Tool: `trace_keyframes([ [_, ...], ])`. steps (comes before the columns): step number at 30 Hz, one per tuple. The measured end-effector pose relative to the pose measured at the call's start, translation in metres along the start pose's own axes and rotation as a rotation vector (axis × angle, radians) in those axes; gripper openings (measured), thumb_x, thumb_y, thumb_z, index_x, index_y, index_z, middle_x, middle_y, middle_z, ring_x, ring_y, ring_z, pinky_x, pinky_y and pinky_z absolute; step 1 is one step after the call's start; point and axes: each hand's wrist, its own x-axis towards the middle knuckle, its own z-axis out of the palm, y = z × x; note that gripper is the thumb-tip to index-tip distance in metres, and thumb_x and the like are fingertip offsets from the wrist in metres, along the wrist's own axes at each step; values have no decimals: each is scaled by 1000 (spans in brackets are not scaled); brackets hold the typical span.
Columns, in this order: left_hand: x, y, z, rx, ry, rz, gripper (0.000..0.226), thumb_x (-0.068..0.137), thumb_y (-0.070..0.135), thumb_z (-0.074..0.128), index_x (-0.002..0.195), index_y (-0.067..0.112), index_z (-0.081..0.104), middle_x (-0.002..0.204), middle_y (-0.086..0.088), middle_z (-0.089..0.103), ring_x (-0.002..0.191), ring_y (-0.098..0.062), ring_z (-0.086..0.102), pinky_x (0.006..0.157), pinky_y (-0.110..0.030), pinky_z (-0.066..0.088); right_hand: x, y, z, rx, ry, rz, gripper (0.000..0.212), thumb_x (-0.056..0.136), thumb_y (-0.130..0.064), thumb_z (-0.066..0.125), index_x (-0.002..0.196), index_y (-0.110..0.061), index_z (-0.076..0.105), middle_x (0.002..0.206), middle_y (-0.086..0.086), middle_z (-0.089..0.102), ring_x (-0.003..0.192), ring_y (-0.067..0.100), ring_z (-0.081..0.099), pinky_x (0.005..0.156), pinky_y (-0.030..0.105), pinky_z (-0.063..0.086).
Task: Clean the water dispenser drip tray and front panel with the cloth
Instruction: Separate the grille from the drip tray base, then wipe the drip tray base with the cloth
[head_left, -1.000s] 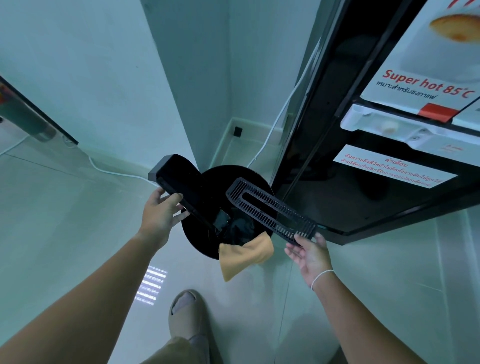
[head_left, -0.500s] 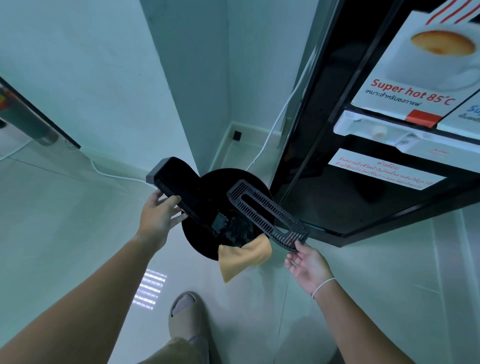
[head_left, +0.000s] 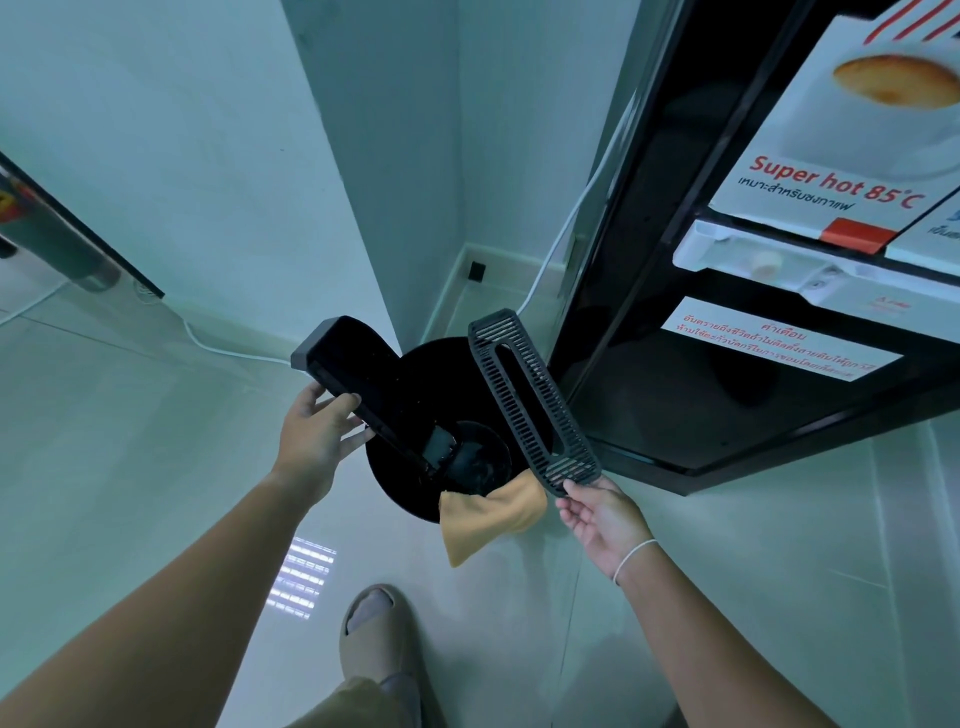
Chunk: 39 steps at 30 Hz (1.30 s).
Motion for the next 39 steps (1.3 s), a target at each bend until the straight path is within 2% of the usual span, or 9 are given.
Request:
trace_keyframes([
  [8, 4, -4, -1, 11, -12, -11, 32, 90, 1, 52, 120, 11, 52, 97, -7, 60, 93, -34, 60, 77, -37, 55, 16, -2, 8, -63, 122, 30, 23, 90, 1, 50, 71, -9, 45, 66, 6, 46, 56, 14, 45, 45, 17, 42],
  [14, 4, -6, -1, 16, -13, -19, 27, 90, 1, 52, 115, 12, 53, 94, -5, 60, 91, -33, 59, 78, -38, 55, 13, -1, 5, -124, 181, 43, 7, 91, -14, 54, 86, -10, 55, 87, 7, 54, 57, 15, 43, 52, 23, 41],
  [18, 0, -6, -1, 15, -16, -18, 29, 90, 3, 52, 118, 12, 52, 94, -4, 58, 89, -31, 58, 77, -37, 55, 2, 12, 0, -319, 166, 75, 32, 93, -7, 42, 123, -10, 52, 116, 11, 58, 80, 22, 51, 57, 27, 41],
  [22, -6, -4, 3, 12, -32, -21, 28, 91, 3, 52, 117, 11, 51, 94, -4, 58, 87, -29, 59, 74, -35, 55, -11, 34, 2, -561, 46, -47, 33, 86, -2, 48, 117, -9, 57, 111, 5, 60, 88, 12, 55, 66, 21, 41],
  [26, -11, -1, 1, 22, -40, -36, 34, 90, 3, 53, 124, 9, 50, 98, -6, 59, 89, -30, 59, 75, -36, 55, -8, 42, 10, -689, 66, -150, 50, 80, -13, 65, 127, -16, 48, 123, -4, 52, 119, 18, 49, 95, 27, 37],
  [31, -15, 8, 2, 34, -43, -32, 35, 90, 2, 54, 124, 10, 49, 94, -6, 60, 82, -28, 62, 74, -36, 55, -1, 39, 20, -847, 132, -112, 14, 78, -20, 67, 78, -12, 55, 80, 8, 65, 84, 29, 62, 71, 32, 46],
  [33, -18, 10, 3, 41, -40, -30, 35, 90, 2, 54, 124, 11, 49, 94, -7, 60, 81, -27, 62, 71, -34, 55, -5, 39, 22, -871, 176, -117, 30, 80, -22, 64, 61, -15, 42, 60, 3, 48, 64, 24, 49, 58, 29, 36],
  [36, -20, 14, 2, 71, -46, -23, 37, 90, 3, 55, 126, 12, 50, 95, -7, 61, 84, -27, 63, 70, -33, 55, -17, 39, 27, -844, 151, -150, 35, 80, -16, 57, 57, -15, 30, 55, 1, 31, 55, 19, 30, 51, 28, 22],
  [39, -26, 19, 1, 111, -54, 2, 36, 90, 3, 54, 125, 11, 52, 92, -5, 62, 86, -27, 63, 71, -34, 55, -40, 33, 39, -758, 51, -215, 24, 77, -10, 51, 59, -15, 35, 58, 0, 34, 58, 18, 30, 54, 27, 24],
])
